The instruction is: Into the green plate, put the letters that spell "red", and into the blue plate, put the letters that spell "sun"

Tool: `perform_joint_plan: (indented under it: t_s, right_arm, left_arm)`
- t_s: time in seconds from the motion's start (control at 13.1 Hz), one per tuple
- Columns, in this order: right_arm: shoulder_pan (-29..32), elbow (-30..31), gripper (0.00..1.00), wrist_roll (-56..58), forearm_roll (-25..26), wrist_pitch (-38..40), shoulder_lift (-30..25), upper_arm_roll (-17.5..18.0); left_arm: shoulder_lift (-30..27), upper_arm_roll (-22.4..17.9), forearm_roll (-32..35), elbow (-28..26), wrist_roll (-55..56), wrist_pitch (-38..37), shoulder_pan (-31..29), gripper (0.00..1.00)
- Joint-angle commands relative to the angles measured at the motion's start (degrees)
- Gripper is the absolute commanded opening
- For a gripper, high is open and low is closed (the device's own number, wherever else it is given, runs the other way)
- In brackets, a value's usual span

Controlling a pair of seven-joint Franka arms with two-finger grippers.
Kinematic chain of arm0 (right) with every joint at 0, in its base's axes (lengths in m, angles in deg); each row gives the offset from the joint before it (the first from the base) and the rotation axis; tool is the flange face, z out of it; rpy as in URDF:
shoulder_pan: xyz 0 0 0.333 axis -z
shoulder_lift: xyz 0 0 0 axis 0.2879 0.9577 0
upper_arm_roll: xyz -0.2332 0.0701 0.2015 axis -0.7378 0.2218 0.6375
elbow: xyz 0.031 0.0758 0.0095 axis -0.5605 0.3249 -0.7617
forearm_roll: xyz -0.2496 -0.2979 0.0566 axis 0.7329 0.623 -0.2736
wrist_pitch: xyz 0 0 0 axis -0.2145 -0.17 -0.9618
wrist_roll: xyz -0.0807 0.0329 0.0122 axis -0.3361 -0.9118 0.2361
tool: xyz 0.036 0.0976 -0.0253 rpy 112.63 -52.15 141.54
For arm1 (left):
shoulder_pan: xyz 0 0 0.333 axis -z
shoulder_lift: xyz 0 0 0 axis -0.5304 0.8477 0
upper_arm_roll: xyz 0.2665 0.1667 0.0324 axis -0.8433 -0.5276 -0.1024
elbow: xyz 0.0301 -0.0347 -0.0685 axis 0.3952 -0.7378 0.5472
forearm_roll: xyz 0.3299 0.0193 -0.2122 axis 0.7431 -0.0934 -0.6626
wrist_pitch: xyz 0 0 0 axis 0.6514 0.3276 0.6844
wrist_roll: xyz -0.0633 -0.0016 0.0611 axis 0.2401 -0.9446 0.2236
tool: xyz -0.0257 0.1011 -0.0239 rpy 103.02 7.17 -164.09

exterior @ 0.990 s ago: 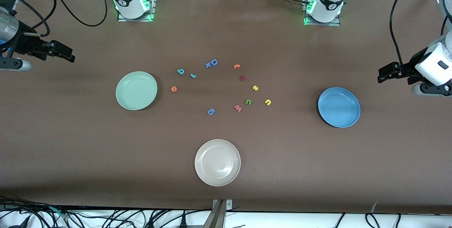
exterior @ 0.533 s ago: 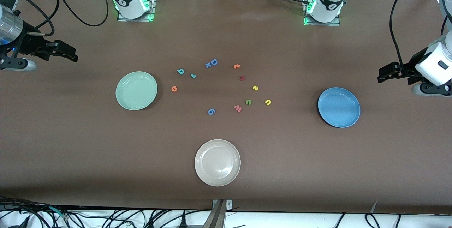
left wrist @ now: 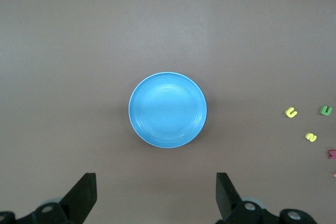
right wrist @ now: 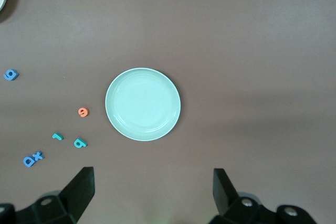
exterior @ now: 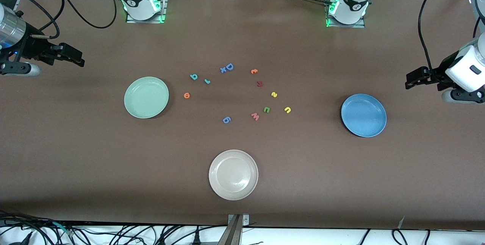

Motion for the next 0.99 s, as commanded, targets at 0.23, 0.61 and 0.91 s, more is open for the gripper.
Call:
perform_joint_plan:
  t_s: [0.23, 0.61, 0.91]
  right_arm:
    - [-0.2, -1.4, 1.00, -0.4, 0.5, 1.2, 0.5, -0.2]
    - [-0.3, -1.3, 1.00, -0.5, 0.5, 1.0, 0.5, -0.1]
    - [-4.6, 1.8, 1.00, -1.8, 0.5, -1.7, 1.5, 0.6]
  left_arm:
    - [0.6, 0.0, -0.8, 1.2, 0.0, -0.7, 0.1, 1.00]
    - [0.6, 0.0, -0.7, 1.2, 0.0, -0.7, 0.1, 1.00]
    - [0.6, 0.0, -0.7, 1.3, 0.0, -0.7, 0.1, 1.00]
